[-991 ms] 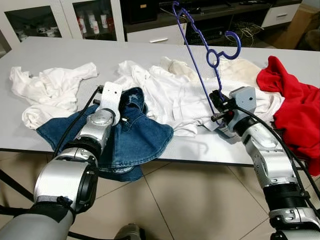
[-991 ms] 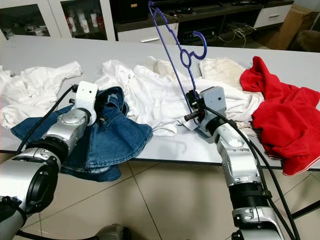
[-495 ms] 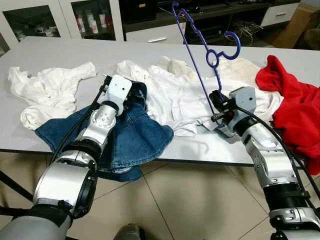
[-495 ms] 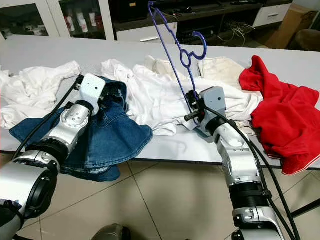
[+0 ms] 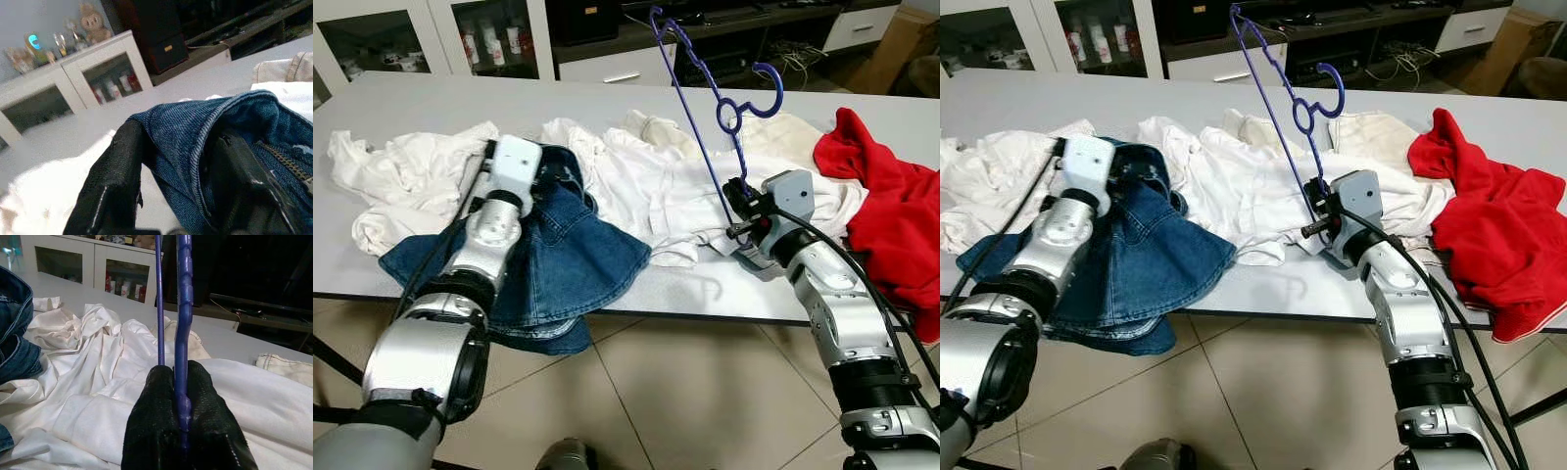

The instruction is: Hang hanger

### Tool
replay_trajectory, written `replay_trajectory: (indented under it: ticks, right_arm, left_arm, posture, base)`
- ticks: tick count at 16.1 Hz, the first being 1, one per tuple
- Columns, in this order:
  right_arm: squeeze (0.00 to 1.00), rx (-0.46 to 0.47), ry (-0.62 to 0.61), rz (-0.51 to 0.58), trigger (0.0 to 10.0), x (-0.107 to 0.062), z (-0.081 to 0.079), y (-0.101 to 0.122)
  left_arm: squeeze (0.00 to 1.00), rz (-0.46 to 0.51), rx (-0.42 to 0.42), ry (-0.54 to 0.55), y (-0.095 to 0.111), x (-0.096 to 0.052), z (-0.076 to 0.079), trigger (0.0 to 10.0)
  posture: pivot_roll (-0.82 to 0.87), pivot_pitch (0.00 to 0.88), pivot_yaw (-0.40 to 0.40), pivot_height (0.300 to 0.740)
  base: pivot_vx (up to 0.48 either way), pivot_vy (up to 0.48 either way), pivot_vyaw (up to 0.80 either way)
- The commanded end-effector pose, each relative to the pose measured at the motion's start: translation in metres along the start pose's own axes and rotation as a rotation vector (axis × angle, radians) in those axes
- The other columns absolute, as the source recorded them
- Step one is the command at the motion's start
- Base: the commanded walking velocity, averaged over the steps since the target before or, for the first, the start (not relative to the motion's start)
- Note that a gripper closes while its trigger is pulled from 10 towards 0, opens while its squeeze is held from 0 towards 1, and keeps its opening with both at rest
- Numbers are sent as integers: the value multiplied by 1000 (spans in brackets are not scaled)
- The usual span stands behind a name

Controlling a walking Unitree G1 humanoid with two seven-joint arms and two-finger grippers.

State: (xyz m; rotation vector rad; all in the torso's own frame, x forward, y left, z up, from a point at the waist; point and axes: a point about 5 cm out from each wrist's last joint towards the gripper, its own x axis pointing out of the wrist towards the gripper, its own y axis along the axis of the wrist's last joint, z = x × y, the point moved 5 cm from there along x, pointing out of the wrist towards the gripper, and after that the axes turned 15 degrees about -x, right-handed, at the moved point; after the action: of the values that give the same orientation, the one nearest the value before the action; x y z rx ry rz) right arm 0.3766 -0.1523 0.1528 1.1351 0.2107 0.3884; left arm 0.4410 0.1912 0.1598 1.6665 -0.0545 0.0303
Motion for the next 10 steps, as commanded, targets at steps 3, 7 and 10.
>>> replay_trajectory:
  ticks: [3, 7, 10]
  right_arm:
    - [0, -6, 4, 11, 10000, 0, 1, 4]
    - [0, -7, 10, 12, 10000, 2, 1, 5]
    - [0, -9, 12, 15, 10000, 2, 1, 6]
  left_arm:
    - [0, -197, -118, -210, -35, -11, 18, 10000]
    - [0, -231, -63, -354, -31, -15, 15, 10000]
    - [0, -216, -88, -533, -15, -19, 20, 10000]
  posture:
    - [83, 0, 10, 740]
    - [91, 0, 0, 740]
    - [90, 0, -2, 740]
  base:
    - [0, 0, 0]
    - [0, 0, 0]
    - [0, 0, 0]
